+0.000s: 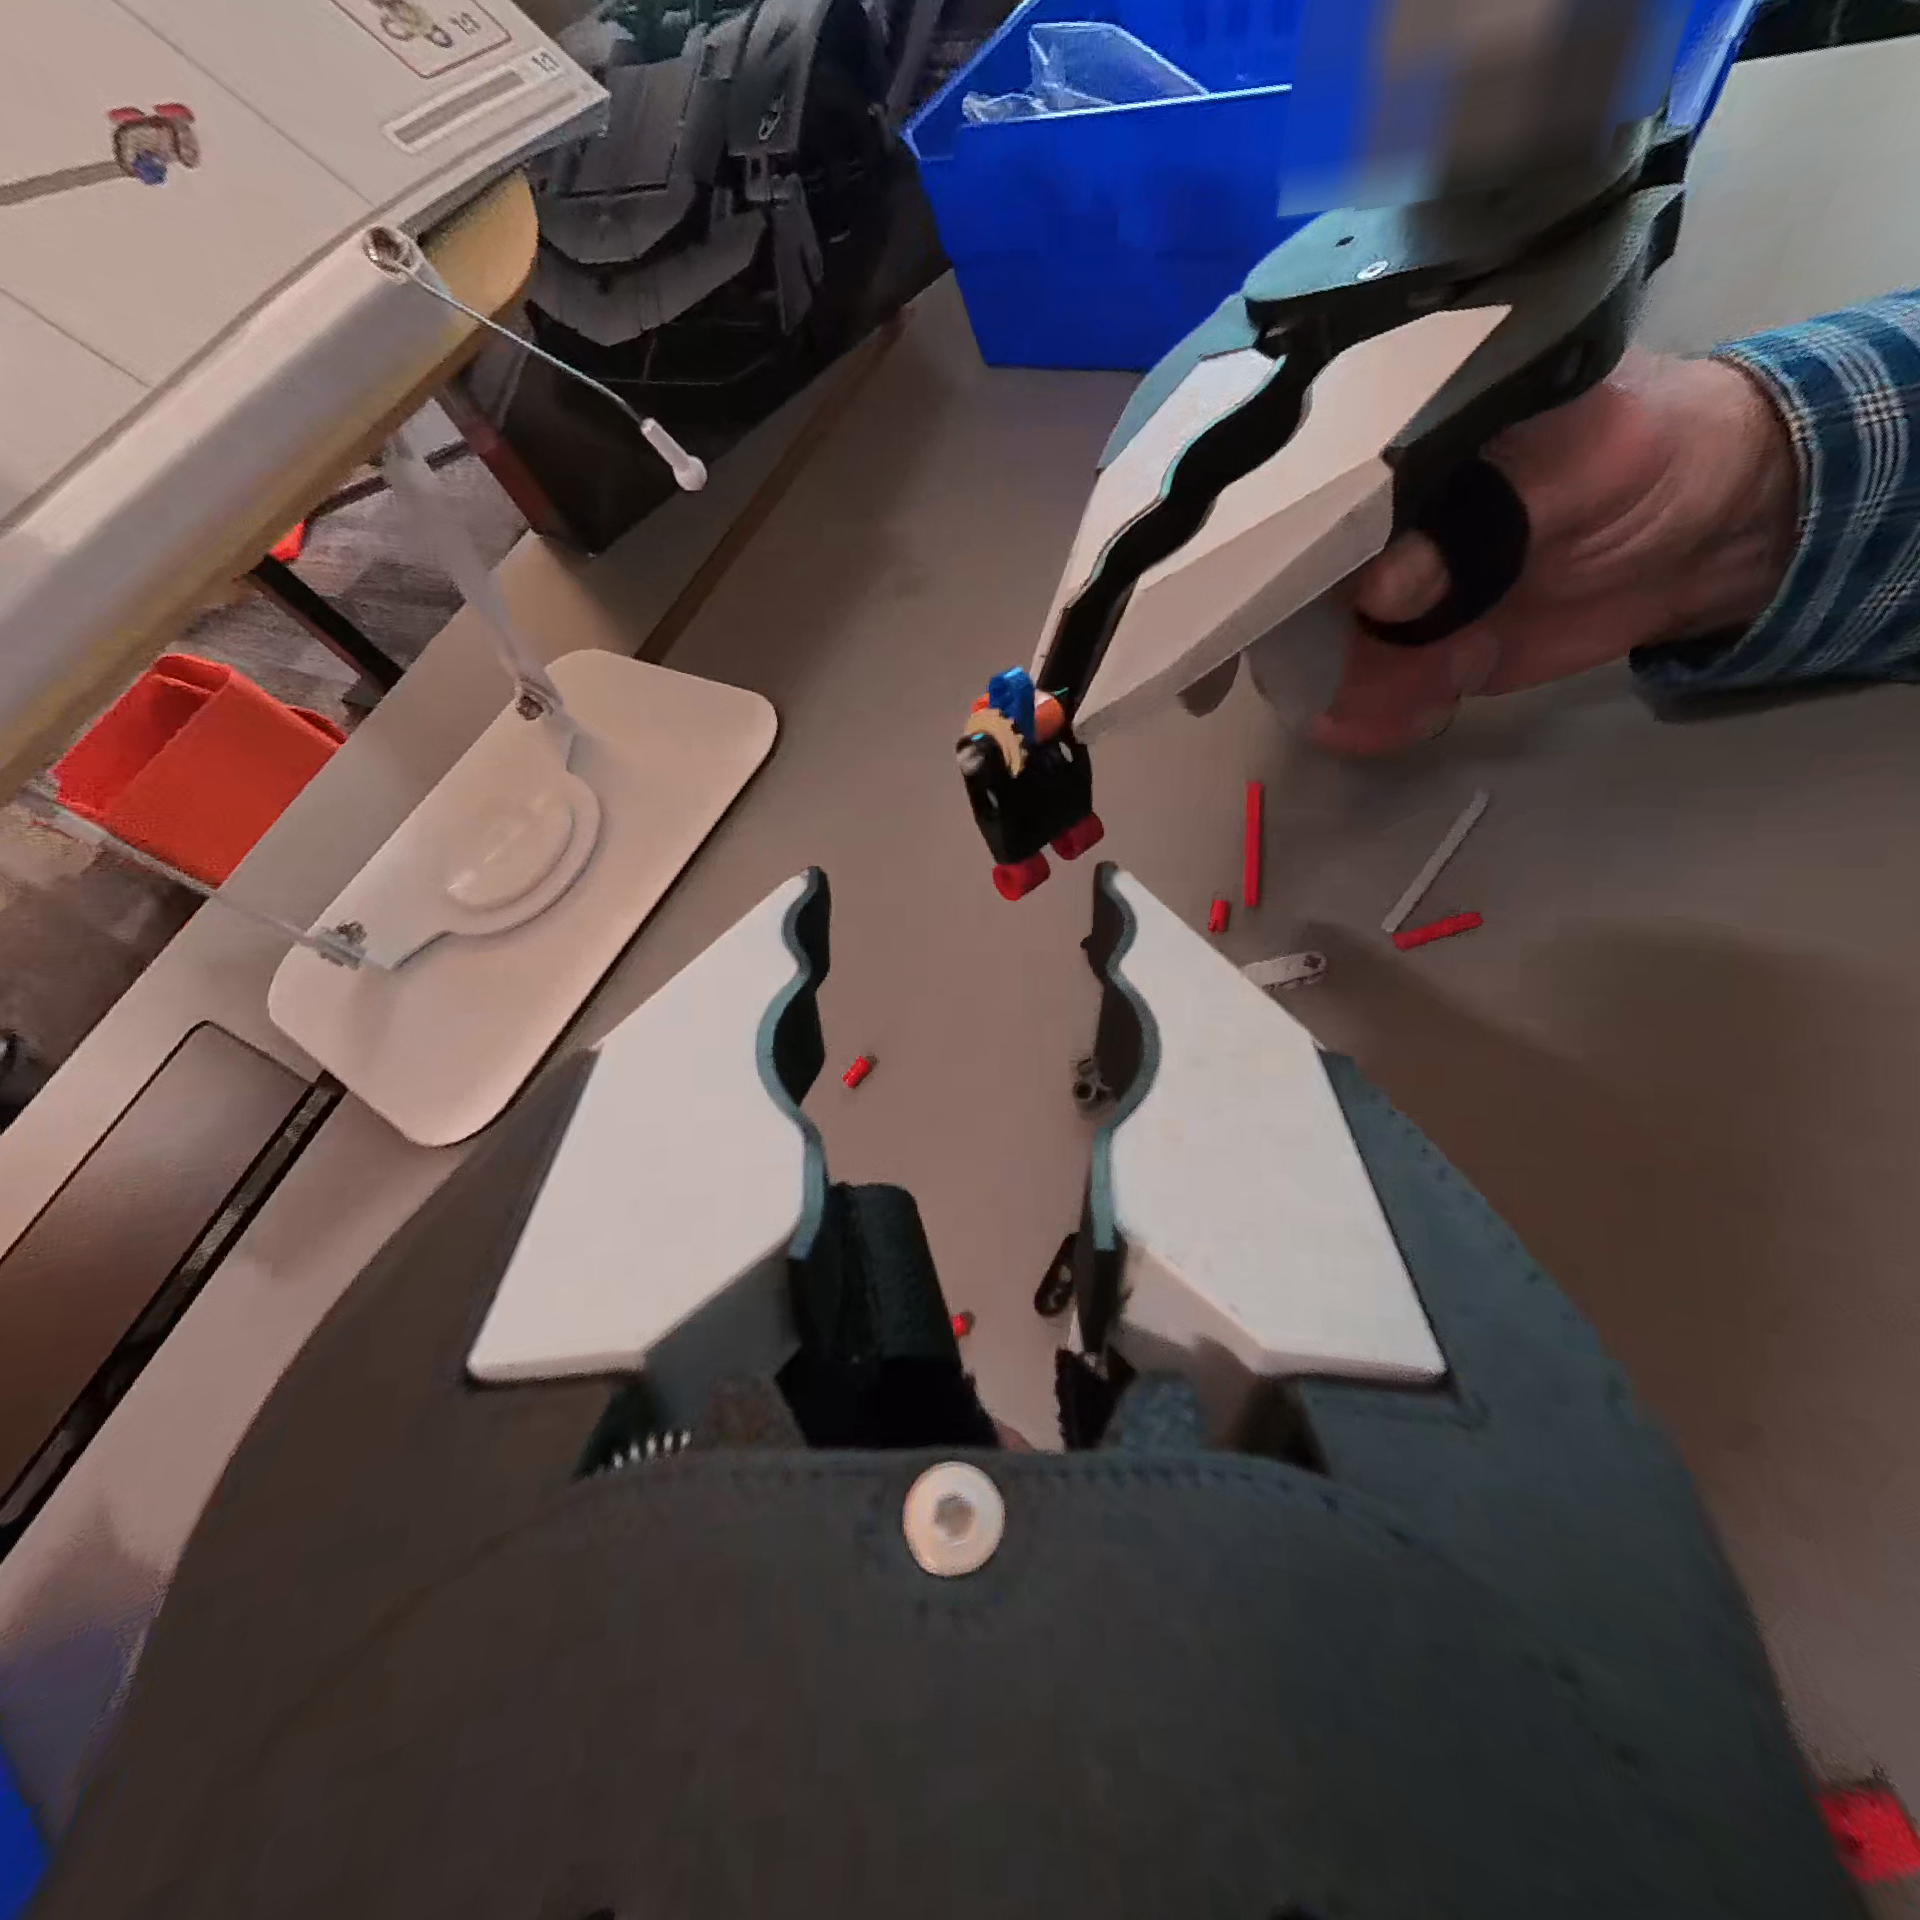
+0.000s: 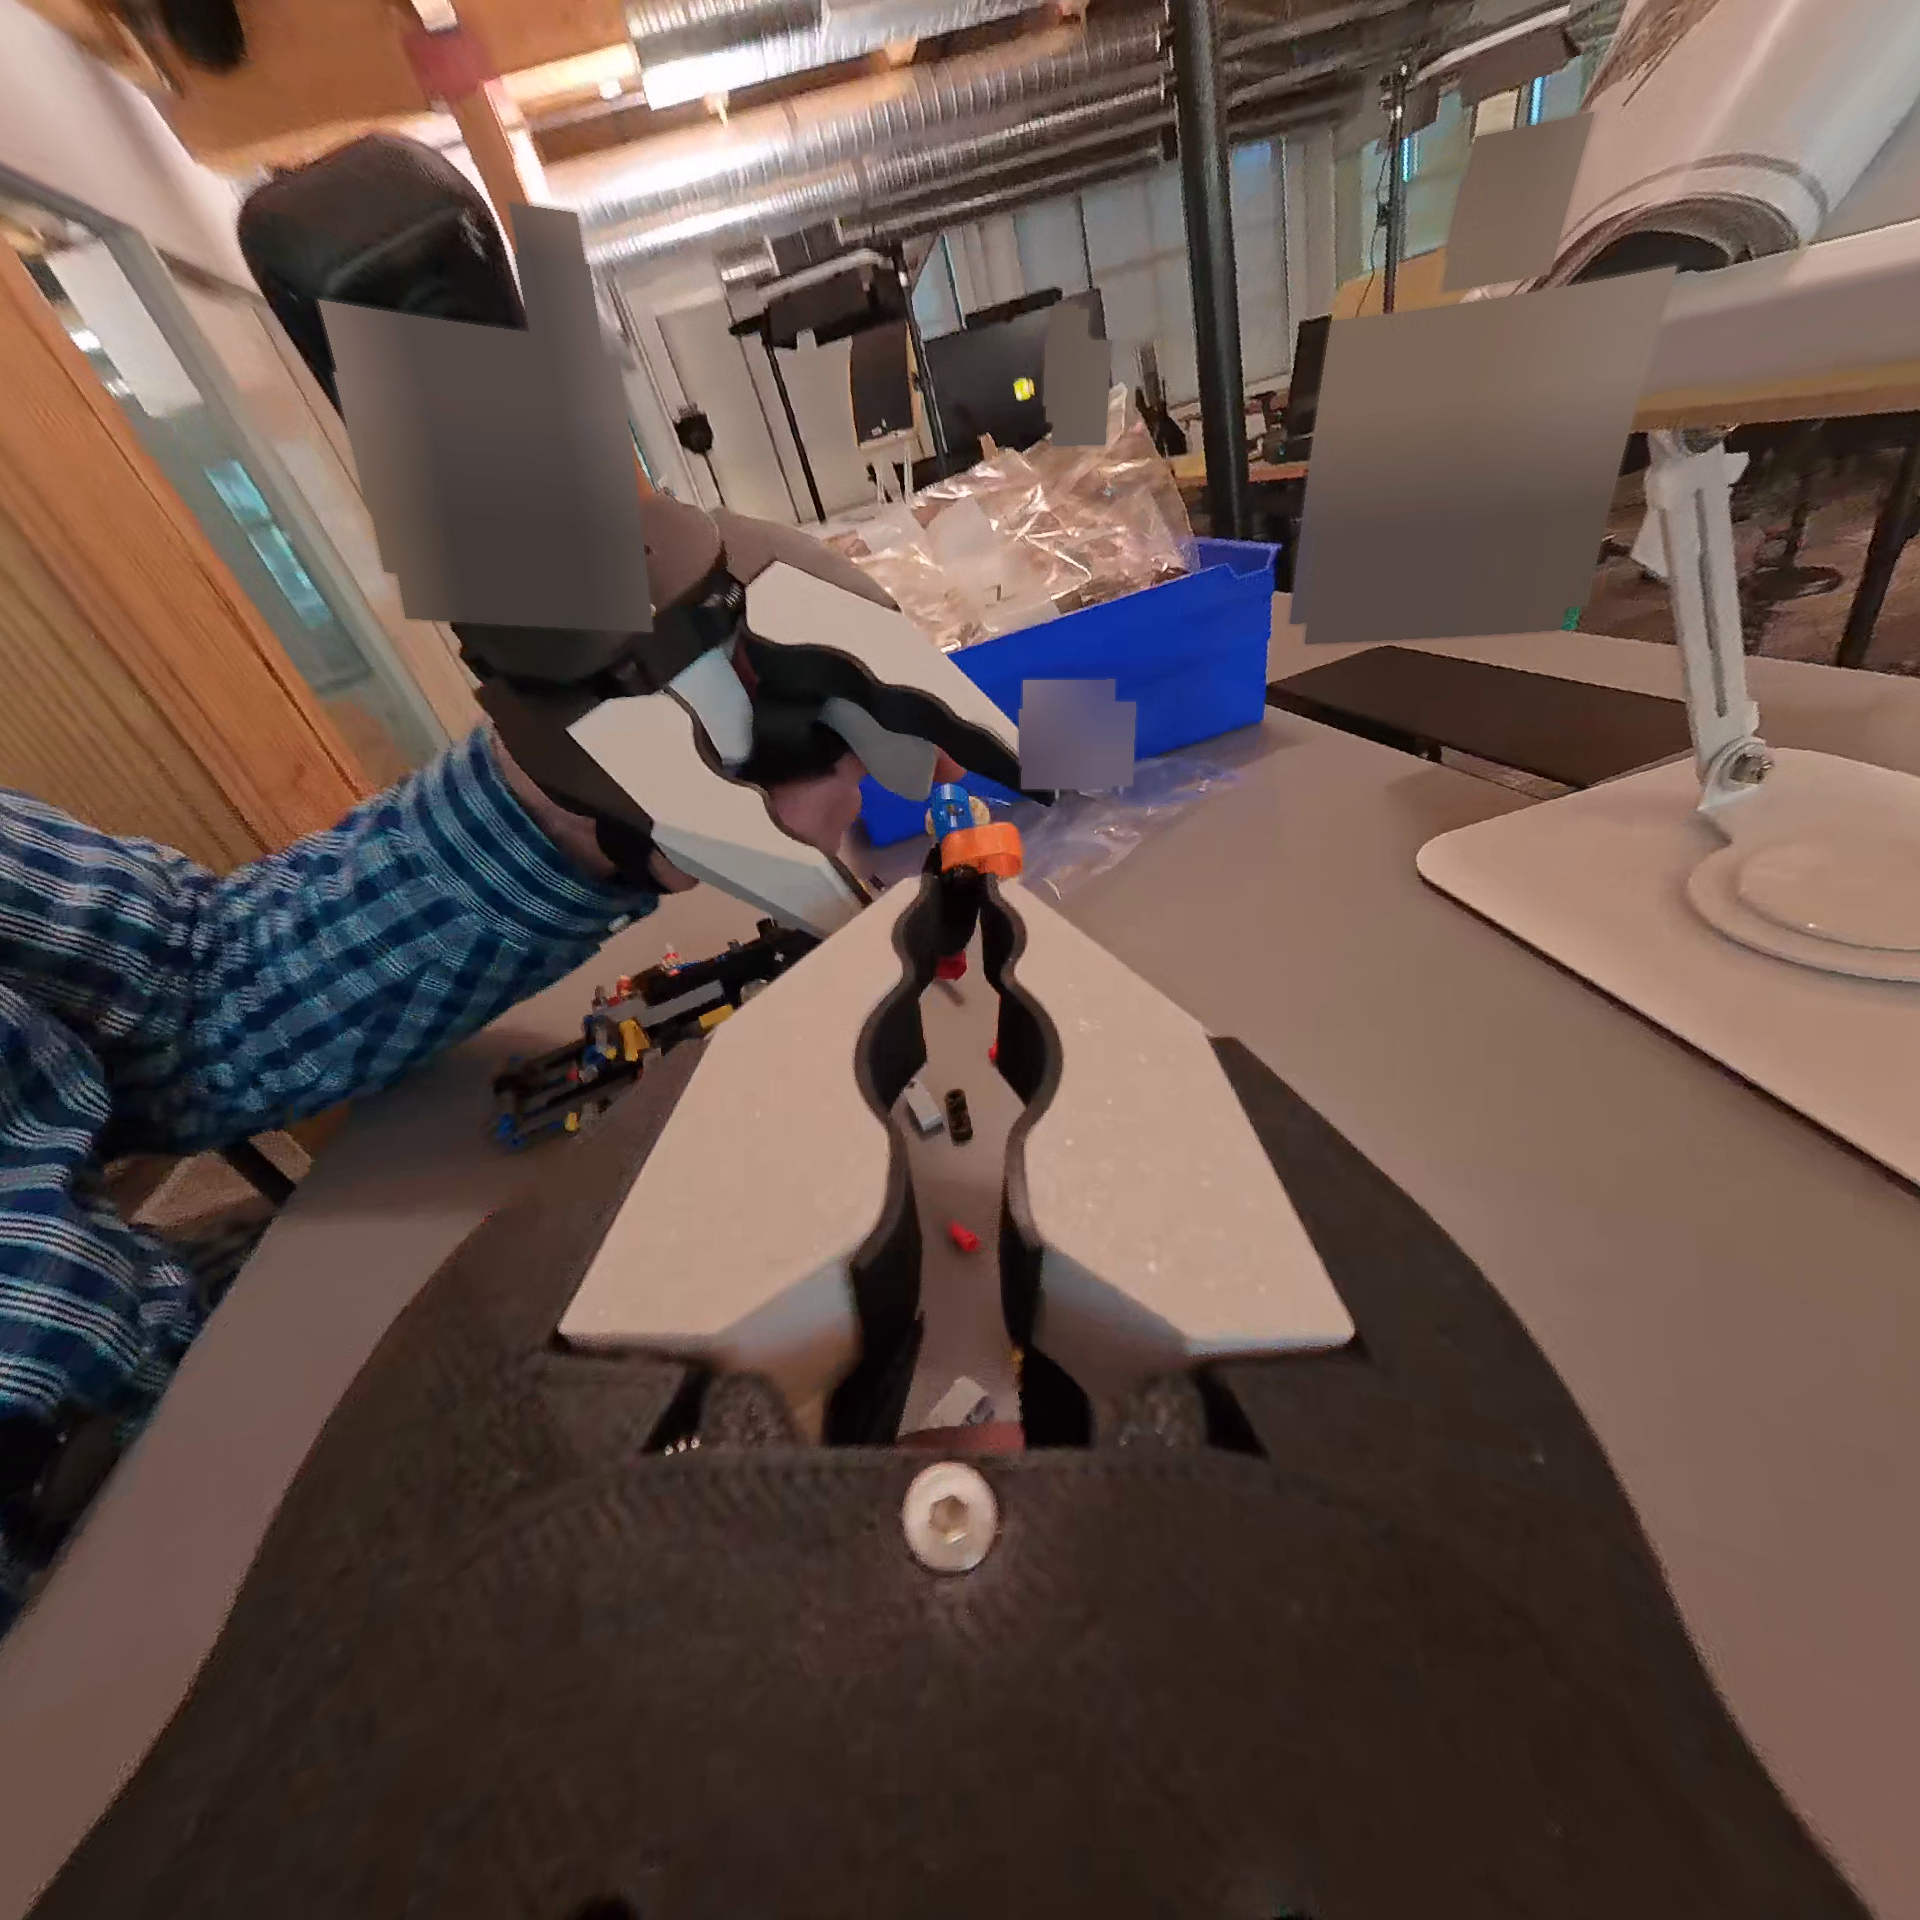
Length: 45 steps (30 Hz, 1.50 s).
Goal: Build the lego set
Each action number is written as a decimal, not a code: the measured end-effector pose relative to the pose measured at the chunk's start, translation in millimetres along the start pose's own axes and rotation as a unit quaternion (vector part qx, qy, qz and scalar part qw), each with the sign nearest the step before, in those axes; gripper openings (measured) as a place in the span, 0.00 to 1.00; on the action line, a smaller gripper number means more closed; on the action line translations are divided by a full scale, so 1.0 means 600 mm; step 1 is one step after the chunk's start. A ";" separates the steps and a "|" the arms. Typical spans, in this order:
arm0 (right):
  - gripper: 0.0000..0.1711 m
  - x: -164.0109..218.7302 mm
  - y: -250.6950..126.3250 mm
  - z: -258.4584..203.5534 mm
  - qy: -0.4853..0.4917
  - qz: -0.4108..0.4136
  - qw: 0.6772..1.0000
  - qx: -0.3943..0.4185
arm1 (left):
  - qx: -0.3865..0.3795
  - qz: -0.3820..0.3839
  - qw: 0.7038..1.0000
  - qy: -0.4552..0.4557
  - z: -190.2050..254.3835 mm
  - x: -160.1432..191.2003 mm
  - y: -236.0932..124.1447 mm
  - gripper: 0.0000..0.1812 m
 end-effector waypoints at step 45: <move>0.02 -0.034 -0.015 -0.018 0.102 0.066 0.989 -0.084 | 0.124 0.173 0.970 -0.120 0.024 -0.056 -0.007 0.07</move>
Point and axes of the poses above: each gripper's, where its closed fingertips meet, y out along the fingers, x out of its underside, z = x × y across the jaws, the point moved 3 cm from there along -y, back along the fingers, and after that the axes turned 8 degrees about x, right-handed, at the moved point
